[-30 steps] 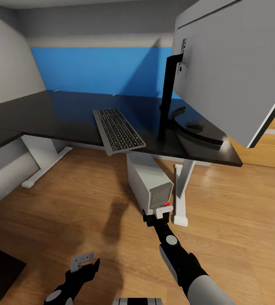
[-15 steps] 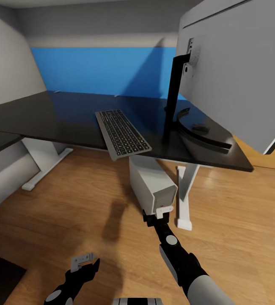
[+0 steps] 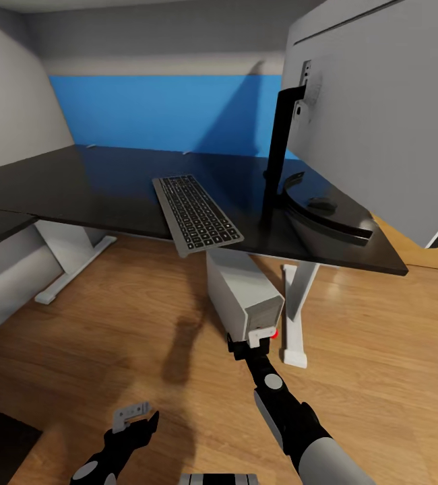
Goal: In the bedroom, organize the workspace by keeping the computer under the desk, ensuring the monitor is on the desk, placing the keyboard on the desk next to the monitor, placing the mouse on the desk next to the keyboard, moving the folder from the swivel chair onto the desk next to the mouse, stacking the notebook on top of the folder with the pen on top of the notebook, and positioning the swivel chair next to the desk.
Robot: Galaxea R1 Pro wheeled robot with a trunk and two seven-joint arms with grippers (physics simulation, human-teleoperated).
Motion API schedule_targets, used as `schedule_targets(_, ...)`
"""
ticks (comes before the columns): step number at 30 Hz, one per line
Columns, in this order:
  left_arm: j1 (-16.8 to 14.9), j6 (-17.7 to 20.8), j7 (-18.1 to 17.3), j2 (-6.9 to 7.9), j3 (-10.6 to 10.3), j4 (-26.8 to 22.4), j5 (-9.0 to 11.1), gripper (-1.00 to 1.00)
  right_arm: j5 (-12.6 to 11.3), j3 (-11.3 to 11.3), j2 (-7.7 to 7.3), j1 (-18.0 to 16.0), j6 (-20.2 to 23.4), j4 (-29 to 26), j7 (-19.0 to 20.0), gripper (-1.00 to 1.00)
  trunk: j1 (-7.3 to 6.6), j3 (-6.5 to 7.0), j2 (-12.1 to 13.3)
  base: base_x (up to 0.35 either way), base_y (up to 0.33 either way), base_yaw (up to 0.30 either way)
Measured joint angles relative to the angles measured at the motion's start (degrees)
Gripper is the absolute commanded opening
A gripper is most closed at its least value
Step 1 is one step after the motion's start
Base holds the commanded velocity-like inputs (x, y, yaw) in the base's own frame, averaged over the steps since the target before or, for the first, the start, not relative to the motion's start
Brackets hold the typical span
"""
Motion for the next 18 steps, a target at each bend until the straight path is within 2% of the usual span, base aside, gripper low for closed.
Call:
schedule_targets(8, 0.0, 0.0, 0.0, 0.02, 0.0, 0.0, 0.0, 1.0, 0.0, 0.0, 0.0, 0.0, 0.0, 0.1, 0.0, 1.0, 0.0, 0.0, 0.0, 0.014, 0.001, 0.0)
schedule_targets(18, 0.0, 0.0, 0.0, 0.02, 0.0, 0.0, 0.0, 1.0, 0.0, 0.0, 0.0, 0.0, 0.0, 0.1, 0.0, 1.0, -0.01, 0.0, 0.0, 0.165, 0.0, 0.0)
